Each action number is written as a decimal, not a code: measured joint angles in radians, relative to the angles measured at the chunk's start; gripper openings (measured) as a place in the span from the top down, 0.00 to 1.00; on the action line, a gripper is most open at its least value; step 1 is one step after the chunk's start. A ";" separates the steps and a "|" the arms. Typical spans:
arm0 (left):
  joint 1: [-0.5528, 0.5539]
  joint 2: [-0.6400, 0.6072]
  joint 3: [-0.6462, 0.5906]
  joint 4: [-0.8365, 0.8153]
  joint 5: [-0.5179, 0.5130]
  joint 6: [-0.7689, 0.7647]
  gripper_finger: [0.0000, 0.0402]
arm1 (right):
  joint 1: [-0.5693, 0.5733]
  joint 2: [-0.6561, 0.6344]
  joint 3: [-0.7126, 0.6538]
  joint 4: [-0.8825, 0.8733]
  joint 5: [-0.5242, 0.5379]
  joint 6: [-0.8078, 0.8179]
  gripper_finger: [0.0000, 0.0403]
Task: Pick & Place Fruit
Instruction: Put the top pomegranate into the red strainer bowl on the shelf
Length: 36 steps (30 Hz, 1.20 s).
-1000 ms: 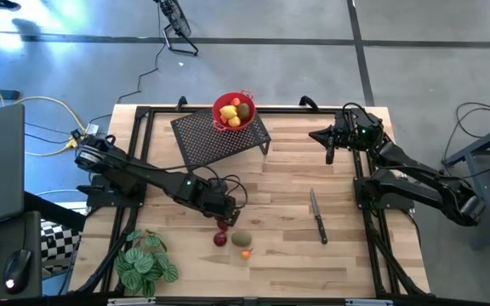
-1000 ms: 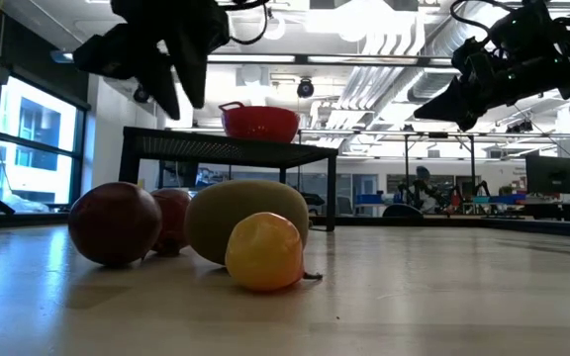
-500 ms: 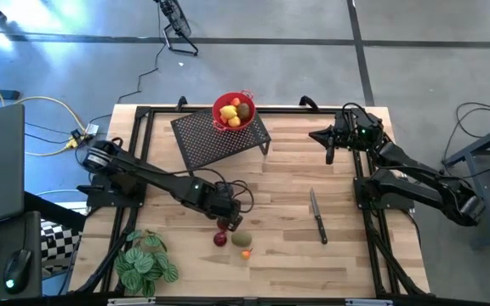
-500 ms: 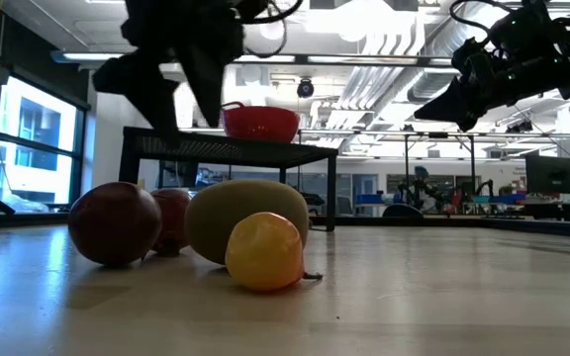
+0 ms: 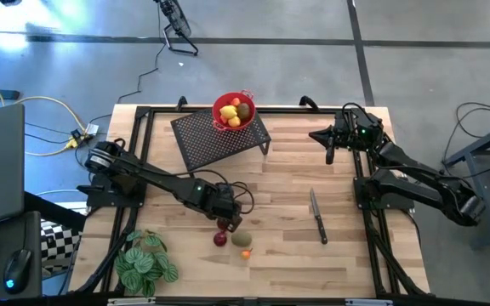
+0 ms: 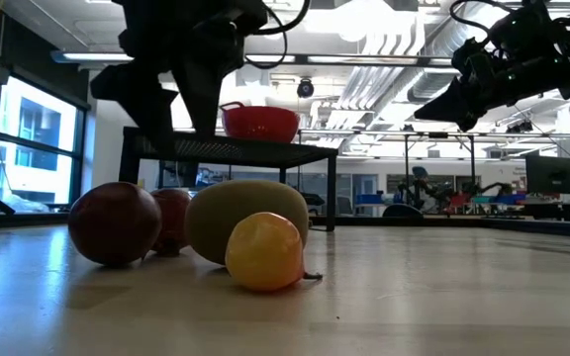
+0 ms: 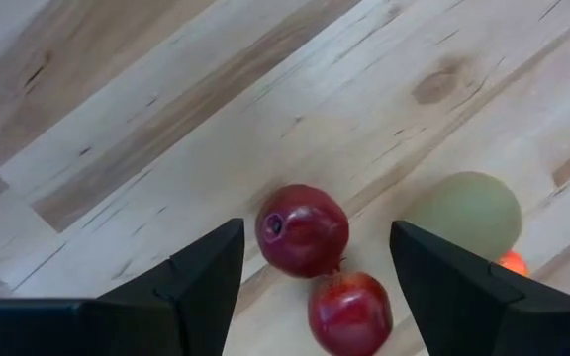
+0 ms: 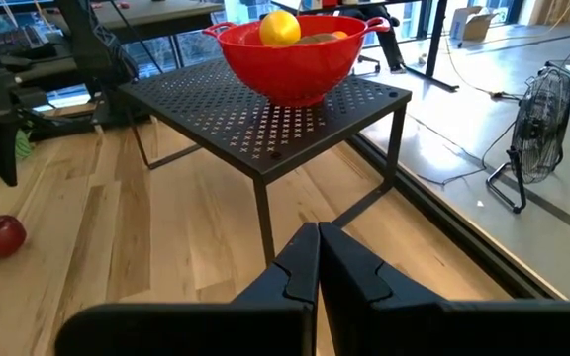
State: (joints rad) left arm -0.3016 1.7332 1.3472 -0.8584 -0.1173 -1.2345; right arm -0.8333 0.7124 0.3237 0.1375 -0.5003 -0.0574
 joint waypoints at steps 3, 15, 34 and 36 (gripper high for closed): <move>0.000 0.000 0.000 0.003 0.005 -0.004 0.38 | 0.000 0.000 0.000 0.000 0.000 0.000 0.99; -0.010 0.044 0.003 0.049 0.051 -0.029 0.38 | 0.000 0.000 0.000 0.000 0.000 0.000 0.99; -0.026 0.164 0.001 0.087 0.112 -0.026 0.38 | 0.000 0.020 0.000 0.002 0.000 0.001 0.99; -0.026 0.160 -0.001 0.067 0.108 -0.008 0.38 | 0.000 0.023 0.000 -0.001 0.000 0.001 0.99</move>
State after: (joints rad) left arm -0.3274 1.8931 1.3459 -0.7910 -0.0098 -1.2428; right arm -0.8331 0.7353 0.3241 0.1367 -0.5008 -0.0563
